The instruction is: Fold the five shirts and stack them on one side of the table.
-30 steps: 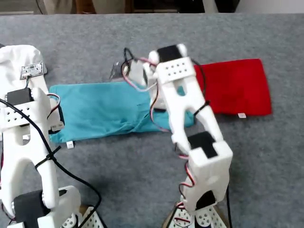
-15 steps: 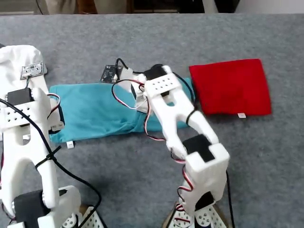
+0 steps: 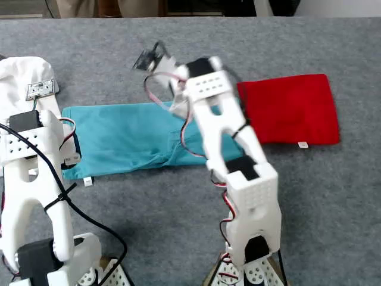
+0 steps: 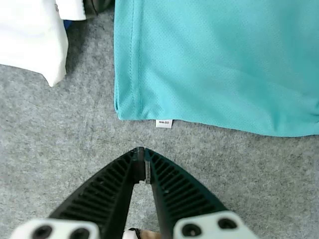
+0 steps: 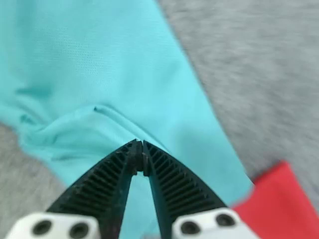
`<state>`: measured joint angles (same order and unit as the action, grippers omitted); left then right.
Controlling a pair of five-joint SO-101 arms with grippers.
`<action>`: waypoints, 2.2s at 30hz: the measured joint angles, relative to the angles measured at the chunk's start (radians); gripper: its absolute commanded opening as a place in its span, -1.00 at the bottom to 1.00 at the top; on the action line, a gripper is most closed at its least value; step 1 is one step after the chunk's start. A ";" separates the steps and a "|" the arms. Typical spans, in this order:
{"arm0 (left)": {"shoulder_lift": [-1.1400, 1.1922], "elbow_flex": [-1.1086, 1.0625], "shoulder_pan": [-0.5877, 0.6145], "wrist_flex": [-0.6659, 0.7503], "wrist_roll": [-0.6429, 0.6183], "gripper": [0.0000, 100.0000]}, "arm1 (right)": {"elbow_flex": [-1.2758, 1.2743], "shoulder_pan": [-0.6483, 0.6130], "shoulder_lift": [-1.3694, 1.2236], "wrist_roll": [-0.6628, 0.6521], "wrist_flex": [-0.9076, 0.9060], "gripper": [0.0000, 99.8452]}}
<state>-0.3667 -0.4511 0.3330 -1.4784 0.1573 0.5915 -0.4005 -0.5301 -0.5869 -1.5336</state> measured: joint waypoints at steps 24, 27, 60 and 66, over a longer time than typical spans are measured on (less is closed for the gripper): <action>-0.140 0.000 0.000 0.000 0.084 -0.96 | -0.902 -0.144 0.422 0.133 0.420 -1.00; -0.140 0.000 0.000 0.000 0.084 -0.96 | -0.862 -0.120 0.288 0.138 0.500 -1.00; -0.146 0.000 0.000 0.000 0.084 -0.96 | -0.166 0.038 0.158 0.095 -0.006 -1.00; -0.146 0.000 0.000 0.000 0.084 -0.96 | -0.227 0.192 0.269 0.008 -0.078 -1.00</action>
<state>-0.5125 -0.4511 0.3330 -1.4784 0.2417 0.3644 -0.2087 -0.2616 -0.5792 -1.6118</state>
